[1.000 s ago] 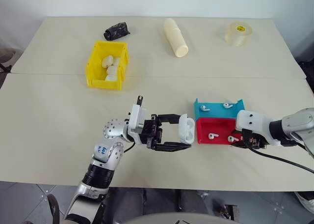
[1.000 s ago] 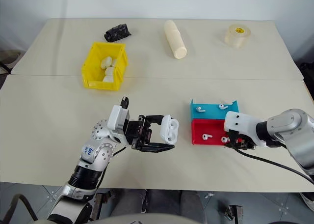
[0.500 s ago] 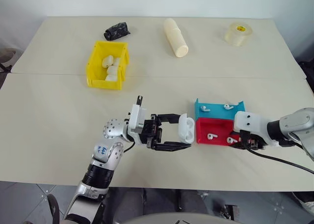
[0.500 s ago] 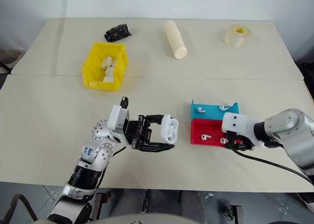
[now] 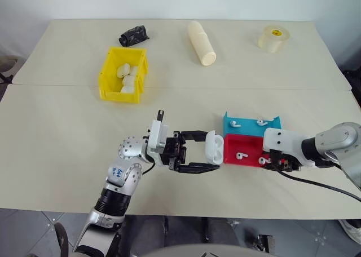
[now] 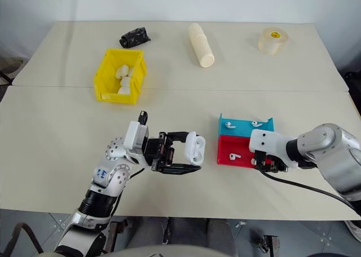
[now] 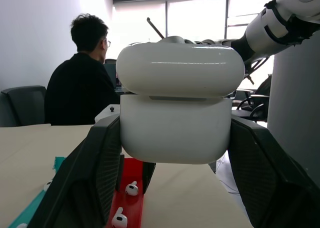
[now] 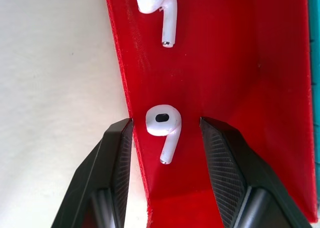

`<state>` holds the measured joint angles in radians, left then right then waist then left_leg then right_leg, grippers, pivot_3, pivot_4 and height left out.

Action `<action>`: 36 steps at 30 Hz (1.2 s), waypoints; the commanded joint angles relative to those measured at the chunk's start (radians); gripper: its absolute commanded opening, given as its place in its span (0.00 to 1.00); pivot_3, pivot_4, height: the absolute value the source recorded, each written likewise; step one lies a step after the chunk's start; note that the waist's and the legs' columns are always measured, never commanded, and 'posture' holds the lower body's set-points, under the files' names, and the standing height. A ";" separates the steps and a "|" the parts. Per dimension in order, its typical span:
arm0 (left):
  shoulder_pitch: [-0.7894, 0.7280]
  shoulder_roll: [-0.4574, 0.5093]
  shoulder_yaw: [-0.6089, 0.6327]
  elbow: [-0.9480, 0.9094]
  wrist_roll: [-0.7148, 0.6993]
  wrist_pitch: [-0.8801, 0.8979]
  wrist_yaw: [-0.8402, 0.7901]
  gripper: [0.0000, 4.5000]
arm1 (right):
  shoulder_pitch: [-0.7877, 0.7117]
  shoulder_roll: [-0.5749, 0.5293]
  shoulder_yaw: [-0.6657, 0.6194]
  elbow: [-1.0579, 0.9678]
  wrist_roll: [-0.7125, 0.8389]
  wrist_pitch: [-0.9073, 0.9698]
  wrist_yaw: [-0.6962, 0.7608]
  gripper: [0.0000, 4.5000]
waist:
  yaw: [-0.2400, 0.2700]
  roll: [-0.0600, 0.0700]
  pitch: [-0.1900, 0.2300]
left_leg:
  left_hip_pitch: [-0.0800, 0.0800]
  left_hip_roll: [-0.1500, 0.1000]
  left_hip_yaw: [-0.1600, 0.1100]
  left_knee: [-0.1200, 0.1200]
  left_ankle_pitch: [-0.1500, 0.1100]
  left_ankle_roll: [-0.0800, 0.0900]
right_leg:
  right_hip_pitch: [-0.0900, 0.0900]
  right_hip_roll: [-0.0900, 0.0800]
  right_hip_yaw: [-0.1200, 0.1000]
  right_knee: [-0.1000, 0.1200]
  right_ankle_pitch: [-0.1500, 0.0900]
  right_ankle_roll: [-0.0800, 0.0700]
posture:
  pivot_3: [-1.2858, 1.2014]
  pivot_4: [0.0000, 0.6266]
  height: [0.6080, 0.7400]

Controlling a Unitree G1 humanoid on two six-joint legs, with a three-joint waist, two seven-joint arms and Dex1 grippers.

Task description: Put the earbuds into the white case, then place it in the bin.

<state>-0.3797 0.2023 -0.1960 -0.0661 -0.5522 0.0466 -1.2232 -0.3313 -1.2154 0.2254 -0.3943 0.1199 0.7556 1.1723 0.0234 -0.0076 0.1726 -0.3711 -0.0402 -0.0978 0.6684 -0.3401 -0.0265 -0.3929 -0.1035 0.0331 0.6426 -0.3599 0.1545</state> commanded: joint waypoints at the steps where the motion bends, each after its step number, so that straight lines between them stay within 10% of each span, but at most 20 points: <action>1: 0.001 -0.008 0.002 -0.015 0.000 -0.019 0.005 0.62 | -0.002 0.007 0.018 -0.033 -0.014 0.014 -0.005 0.48 | 0.000 0.000 0.000 | 0.000 0.000 0.000 0.000 0.000 0.000 | 0.000 0.000 0.000 0.000 0.000 0.000 | 0.52 0.24 1.00; 8: -0.001 -0.010 0.003 -0.012 0.004 -0.022 0.008 0.62 | -0.001 0.022 0.030 -0.033 -0.029 0.019 -0.006 0.48 | -0.001 0.000 0.000 | 0.000 0.000 0.000 0.000 0.000 0.000 | 0.000 0.000 0.000 0.000 0.000 0.000 | 0.52 0.24 1.00; 12: -0.002 -0.009 0.005 -0.012 0.005 -0.022 0.009 0.62 | 0.006 0.026 0.027 -0.036 -0.026 0.021 -0.001 0.29 | -0.004 0.000 0.000 | 0.000 0.001 0.000 0.000 0.000 0.000 | 0.000 0.001 0.000 0.000 0.000 0.000 | 0.52 0.24 1.00; 32: -0.004 -0.004 0.010 -0.009 0.006 -0.021 0.017 0.62 | 0.068 0.010 -0.054 -0.081 0.038 0.022 0.006 0.29 | 0.001 0.000 0.000 | 0.000 0.000 0.000 0.000 0.000 0.000 | 0.000 0.000 0.000 0.000 0.000 0.000 | 0.52 0.24 1.00; 36: -0.007 -0.006 0.010 -0.007 0.007 -0.022 0.018 0.62 | 0.070 0.033 -0.049 -0.057 0.029 -0.005 -0.016 0.12 | 0.000 0.000 0.000 | 0.000 0.000 0.000 0.000 0.000 0.000 | 0.001 0.000 0.000 0.000 0.000 0.000 | 0.52 0.24 1.00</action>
<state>-0.3798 0.2015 -0.1933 -0.0639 -0.5441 0.0420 -1.2118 -0.2669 -1.1968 0.1822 -0.4532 0.1478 0.7628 1.1696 0.0236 -0.0079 0.1726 -0.3708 -0.0403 -0.0979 0.6684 -0.3401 -0.0265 -0.3923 -0.1036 0.0330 0.6422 -0.3599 0.1545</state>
